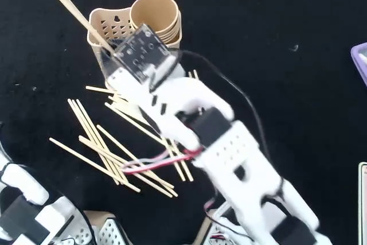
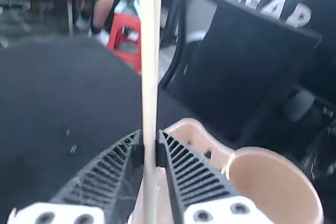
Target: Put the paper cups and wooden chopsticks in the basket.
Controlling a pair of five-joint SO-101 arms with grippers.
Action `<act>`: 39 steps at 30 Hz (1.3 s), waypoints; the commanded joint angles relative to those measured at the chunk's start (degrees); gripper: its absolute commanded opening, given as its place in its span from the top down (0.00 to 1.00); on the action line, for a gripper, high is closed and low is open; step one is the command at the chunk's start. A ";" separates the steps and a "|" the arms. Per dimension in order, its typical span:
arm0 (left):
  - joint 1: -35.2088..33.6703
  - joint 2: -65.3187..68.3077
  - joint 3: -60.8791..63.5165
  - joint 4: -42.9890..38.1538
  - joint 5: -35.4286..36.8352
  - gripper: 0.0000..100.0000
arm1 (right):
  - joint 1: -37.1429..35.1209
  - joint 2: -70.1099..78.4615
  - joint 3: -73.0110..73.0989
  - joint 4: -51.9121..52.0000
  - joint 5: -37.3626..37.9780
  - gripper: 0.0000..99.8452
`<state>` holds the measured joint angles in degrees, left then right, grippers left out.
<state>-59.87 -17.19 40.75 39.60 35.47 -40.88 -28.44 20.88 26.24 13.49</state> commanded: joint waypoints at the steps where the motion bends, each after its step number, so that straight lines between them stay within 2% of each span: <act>1: 0.84 -1.85 -0.57 -0.70 0.00 0.76 | 1.05 4.70 -3.03 -14.51 0.09 0.99; 6: 0.84 -1.85 -0.57 -0.70 0.00 0.76 | 2.29 11.65 -3.12 -31.03 0.09 0.99; 9: 0.84 -1.85 -0.57 -0.70 0.00 0.76 | 4.22 16.13 -4.88 -36.04 0.09 0.99; 14: 0.92 -1.85 -0.57 -0.70 0.00 0.76 | 6.77 24.84 -12.09 -36.22 0.00 0.99; 23: 0.92 -1.93 -0.57 -0.70 0.00 0.76 | 6.68 35.82 -21.05 -36.22 0.00 0.99; 34: 0.92 -1.93 -0.57 -0.62 0.00 0.76 | 6.59 42.95 -21.76 -36.04 0.00 0.98; 39: 0.92 -1.93 -0.57 -0.62 0.00 0.76 | 6.59 45.41 -23.78 -30.42 0.00 0.98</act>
<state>-59.87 -17.19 40.75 39.60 35.47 -34.99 17.01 1.01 -6.81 13.67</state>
